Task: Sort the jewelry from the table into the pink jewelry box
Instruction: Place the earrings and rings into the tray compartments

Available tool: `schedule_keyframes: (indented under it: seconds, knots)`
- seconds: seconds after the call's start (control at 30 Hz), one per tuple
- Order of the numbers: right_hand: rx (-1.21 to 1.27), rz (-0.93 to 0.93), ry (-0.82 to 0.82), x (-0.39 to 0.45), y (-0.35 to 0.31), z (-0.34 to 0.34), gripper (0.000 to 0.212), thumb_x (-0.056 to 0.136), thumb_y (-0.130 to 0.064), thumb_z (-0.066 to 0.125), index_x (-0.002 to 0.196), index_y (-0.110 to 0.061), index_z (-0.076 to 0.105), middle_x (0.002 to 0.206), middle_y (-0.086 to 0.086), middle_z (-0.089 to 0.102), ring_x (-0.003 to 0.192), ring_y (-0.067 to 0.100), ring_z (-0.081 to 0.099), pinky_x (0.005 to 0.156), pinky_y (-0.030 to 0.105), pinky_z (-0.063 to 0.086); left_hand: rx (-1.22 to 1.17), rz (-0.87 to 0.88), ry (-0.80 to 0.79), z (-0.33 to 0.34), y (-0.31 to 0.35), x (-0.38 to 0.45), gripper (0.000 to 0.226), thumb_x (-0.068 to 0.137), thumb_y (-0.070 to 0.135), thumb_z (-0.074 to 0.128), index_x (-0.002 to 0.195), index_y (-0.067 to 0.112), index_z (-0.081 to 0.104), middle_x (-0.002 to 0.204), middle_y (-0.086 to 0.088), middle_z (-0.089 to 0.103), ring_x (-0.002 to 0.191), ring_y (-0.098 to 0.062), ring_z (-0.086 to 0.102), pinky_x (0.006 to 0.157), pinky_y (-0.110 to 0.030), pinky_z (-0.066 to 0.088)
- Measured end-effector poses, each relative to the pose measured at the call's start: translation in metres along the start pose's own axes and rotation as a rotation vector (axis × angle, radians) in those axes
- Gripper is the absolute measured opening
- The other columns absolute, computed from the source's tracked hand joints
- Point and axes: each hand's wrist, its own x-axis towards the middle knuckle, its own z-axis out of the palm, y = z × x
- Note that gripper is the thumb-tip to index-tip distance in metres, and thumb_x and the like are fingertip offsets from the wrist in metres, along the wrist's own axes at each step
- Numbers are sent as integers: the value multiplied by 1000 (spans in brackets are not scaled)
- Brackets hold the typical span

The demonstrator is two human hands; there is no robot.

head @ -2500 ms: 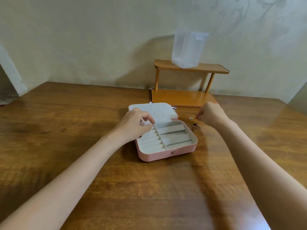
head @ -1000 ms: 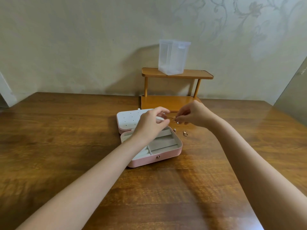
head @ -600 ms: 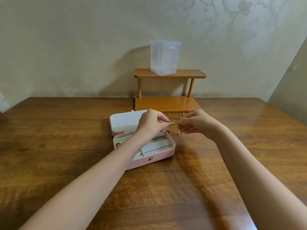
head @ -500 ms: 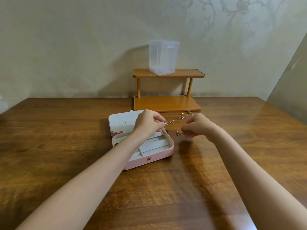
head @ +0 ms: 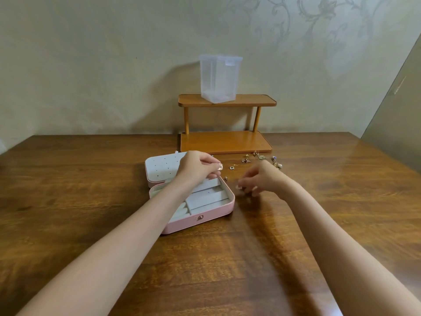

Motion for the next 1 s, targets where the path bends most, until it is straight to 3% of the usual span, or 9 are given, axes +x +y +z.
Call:
schedule_keyframes:
  seconds: [0.13, 0.2, 0.3, 0.4, 0.5, 0.57, 0.7, 0.83, 1.0]
  knots:
    - [-262, -66, 56, 2, -2, 7, 6, 79, -18, 72, 78, -12, 71, 66, -2, 62, 55, 6, 52, 41, 12, 39, -246, -68, -87, -15, -1, -11, 9, 87, 2, 61, 87, 5, 69, 87, -10, 69, 75, -13, 69, 67, -18, 56]
    - [-266, -143, 121, 2, -10, 6, 7, 81, -18, 71, 81, -12, 69, 68, -4, 60, 55, 7, 52, 40, 11, 39, -303, -88, -98, -24, 0, -15, 9, 86, 2, 62, 86, 7, 69, 85, -10, 70, 73, -12, 69, 67, -18, 56]
    - [87, -236, 147, 0, -33, 5, 7, 88, -15, 62, 88, -9, 67, 75, 5, 66, 62, 14, 59, 52, 16, 50, -487, -154, -116, -37, -1, -21, 8, 85, 0, 61, 87, 6, 66, 78, -10, 70, 65, -9, 68, 63, -17, 56]
    - [416, -320, -74, -7, -61, 13, 14, 89, -10, 58, 97, -6, 69, 85, 7, 69, 74, 14, 66, 70, 21, 56, -670, -229, -122, -48, -3, -25, 10, 87, -1, 58, 92, 7, 62, 76, -8, 67, 62, -7, 66, 58, -17, 55]
    - [514, -397, -175, -10, -80, 28, 11, 87, -5, 58, 91, -5, 69, 83, 7, 68, 73, 11, 65, 72, 20, 55, -830, -283, -156, -62, -6, -29, 11, 91, 1, 52, 95, 6, 61, 68, -5, 64, 56, -6, 62, 54, -16, 54]
    - [514, -428, -193, -8, -87, 37, 9, 85, -4, 60, 84, -5, 69, 77, 5, 67, 68, 7, 63, 67, 17, 53, -797, -263, -188, -73, -10, -34, 15, 93, -1, 47, 96, 6, 61, 66, -5, 63, 55, -6, 60, 56, -17, 55]
    - [472, -450, -235, -3, -98, 56, 9, 85, -4, 62, 79, -5, 68, 70, 3, 66, 62, 7, 59, 59, 16, 48, -643, -206, -225, -95, -15, -43, 20, 94, -4, 44, 108, -1, 58, 81, -11, 62, 62, -9, 62, 64, -20, 57]
    - [340, -453, -202, 4, -106, 73, 11, 84, -12, 65, 79, -4, 69, 72, 8, 65, 61, 15, 54, 54, 21, 44, -529, -225, -302, -114, -13, -52, 22, 94, -3, 44, 112, -4, 57, 99, -22, 69, 87, -21, 70, 77, -25, 57]
    - [231, -384, -283, 3, -106, 77, 9, 83, -5, 67, 86, 2, 70, 73, 9, 67, 59, 9, 59, 58, 18, 49, -183, -211, -247, -114, -21, -54, 15, 92, 1, 51, 106, -1, 56, 89, -16, 72, 79, -15, 71, 65, -17, 56]
